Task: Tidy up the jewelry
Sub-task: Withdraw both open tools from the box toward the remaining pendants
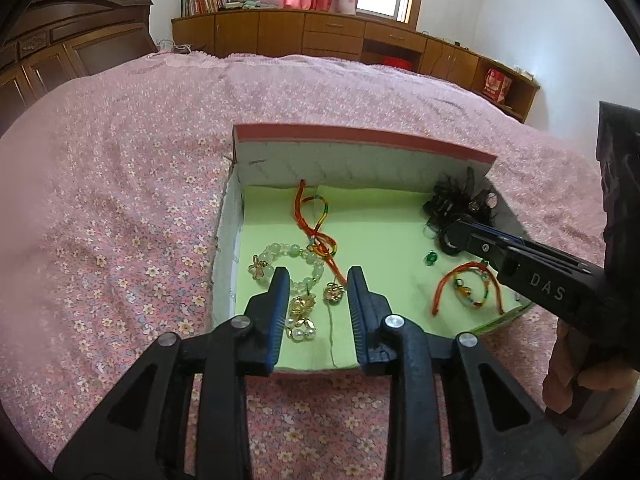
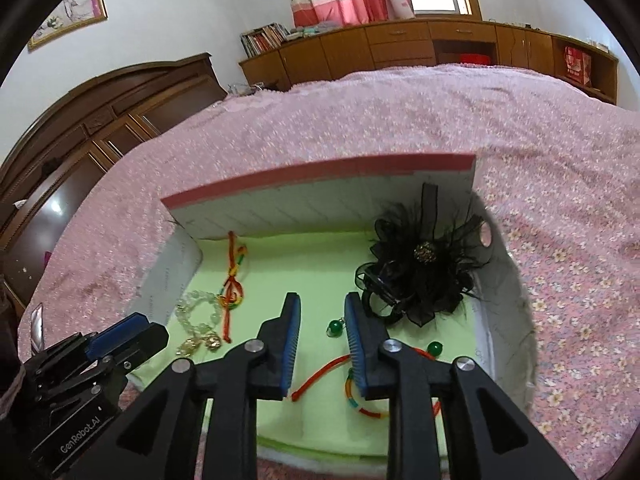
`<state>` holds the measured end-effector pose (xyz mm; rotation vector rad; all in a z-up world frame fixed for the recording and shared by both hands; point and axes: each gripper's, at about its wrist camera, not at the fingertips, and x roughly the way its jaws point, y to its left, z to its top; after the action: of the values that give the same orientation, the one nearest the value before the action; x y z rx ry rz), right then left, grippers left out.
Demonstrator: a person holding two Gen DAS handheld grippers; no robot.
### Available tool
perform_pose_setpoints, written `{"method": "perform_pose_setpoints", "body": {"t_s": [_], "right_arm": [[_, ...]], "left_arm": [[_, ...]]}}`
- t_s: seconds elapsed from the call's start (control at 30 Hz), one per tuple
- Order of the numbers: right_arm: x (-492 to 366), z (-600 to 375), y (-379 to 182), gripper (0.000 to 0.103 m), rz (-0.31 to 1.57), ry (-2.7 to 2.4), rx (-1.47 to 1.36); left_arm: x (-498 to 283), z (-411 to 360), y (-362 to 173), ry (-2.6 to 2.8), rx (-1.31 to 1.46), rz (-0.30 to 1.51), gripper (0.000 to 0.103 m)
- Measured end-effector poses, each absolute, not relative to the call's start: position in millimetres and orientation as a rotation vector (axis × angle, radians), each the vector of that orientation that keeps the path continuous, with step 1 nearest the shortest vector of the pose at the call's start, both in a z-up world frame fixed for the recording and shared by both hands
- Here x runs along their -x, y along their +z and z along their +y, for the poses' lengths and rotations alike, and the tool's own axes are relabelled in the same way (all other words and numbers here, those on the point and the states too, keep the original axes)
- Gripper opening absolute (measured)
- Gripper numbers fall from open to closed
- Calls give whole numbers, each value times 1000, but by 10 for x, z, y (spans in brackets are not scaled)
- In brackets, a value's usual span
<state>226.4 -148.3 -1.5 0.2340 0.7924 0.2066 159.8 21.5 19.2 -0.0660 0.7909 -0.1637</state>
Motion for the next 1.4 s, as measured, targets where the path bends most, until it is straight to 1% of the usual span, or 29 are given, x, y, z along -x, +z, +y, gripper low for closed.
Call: {"method": "perform_pose_setpoints", "body": {"t_s": [0.03, 0.2, 0.27, 0.47, 0.67, 0.87, 1.03, 1.17, 1.4], "right_arm": [[-2247, -1492, 11, 29, 788, 208, -234], [-2056, -1523, 146, 31, 769, 209, -234], [-1952, -1538, 205, 34, 759, 210, -235], [-1695, -1571, 331, 39, 741, 207, -224], [-1423, -1592, 405, 40, 735, 205, -223], [-1174, -1616, 389, 44, 745, 197, -215], [-991, -1684, 354, 45, 756, 178, -224], [-881, -1740, 314, 50, 767, 163, -229], [-729, -1791, 197, 51, 801, 146, -237]], "left_arm": [[-1569, 213, 220, -166, 67, 787, 22], [-1441, 226, 326, -189, 89, 777, 22], [-1392, 219, 359, -194, 94, 774, 23], [-1225, 222, 422, -212, 115, 776, 23], [-1055, 233, 442, -228, 133, 789, 23], [-890, 251, 437, -242, 144, 799, 23], [-755, 263, 381, -248, 146, 822, 23], [-672, 264, 317, -250, 145, 844, 23], [-569, 239, 164, -269, 159, 893, 23]]}}
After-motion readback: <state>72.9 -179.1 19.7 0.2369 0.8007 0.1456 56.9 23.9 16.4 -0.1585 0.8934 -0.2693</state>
